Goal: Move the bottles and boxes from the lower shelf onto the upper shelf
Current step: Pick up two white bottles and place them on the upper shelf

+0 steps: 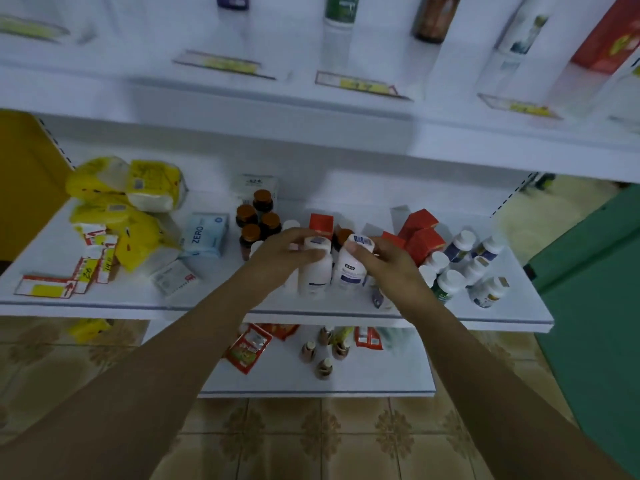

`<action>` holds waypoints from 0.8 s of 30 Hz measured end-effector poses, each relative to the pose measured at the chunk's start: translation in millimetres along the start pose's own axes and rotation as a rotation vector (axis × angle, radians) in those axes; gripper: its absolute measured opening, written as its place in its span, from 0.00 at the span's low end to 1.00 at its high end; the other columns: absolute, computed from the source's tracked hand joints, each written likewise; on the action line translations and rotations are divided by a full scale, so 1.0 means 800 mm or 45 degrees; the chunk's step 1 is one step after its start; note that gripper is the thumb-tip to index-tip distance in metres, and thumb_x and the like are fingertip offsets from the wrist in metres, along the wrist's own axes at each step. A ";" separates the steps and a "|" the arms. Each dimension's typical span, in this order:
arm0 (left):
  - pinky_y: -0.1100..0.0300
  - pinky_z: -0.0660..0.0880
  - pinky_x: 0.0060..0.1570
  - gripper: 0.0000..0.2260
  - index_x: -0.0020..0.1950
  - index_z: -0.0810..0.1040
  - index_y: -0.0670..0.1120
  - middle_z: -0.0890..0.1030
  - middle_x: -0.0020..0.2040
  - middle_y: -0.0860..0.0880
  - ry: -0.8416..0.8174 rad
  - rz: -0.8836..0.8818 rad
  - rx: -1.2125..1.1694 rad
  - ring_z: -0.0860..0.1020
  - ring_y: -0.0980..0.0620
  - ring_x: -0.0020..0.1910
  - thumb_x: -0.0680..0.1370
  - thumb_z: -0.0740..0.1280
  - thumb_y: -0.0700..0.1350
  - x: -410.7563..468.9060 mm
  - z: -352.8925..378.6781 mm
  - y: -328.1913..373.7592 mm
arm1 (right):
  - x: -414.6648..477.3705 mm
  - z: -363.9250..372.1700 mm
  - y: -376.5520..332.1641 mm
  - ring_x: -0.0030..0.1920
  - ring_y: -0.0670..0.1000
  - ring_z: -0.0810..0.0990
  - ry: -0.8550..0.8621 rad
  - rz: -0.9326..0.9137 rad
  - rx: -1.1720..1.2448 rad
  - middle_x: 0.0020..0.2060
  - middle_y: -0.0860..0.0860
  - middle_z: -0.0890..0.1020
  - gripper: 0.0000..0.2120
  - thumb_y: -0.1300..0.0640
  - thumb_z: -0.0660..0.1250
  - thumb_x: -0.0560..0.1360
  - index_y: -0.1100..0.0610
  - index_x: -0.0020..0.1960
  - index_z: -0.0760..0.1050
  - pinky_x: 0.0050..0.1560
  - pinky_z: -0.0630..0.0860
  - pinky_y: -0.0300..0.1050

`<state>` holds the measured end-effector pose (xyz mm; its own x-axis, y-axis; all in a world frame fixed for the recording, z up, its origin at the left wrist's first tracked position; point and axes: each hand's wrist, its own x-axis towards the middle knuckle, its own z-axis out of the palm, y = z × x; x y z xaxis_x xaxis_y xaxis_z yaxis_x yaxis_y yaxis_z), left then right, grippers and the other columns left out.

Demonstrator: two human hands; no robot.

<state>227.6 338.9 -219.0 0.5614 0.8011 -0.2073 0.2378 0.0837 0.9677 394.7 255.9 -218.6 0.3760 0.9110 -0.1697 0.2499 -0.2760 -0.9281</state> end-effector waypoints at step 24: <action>0.59 0.75 0.31 0.16 0.41 0.79 0.44 0.80 0.34 0.45 -0.264 0.409 -0.746 0.76 0.49 0.27 0.71 0.63 0.57 -0.168 -0.104 0.197 | -0.143 0.050 -0.274 0.31 0.53 0.79 -0.199 -0.363 0.967 0.32 0.55 0.80 0.23 0.36 0.63 0.66 0.57 0.42 0.77 0.38 0.77 0.46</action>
<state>123.3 293.6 -26.9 0.6862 0.7148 0.1352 -0.3991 0.2145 0.8915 261.2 224.7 -8.6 0.2472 0.9622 0.1144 -0.3752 0.2039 -0.9042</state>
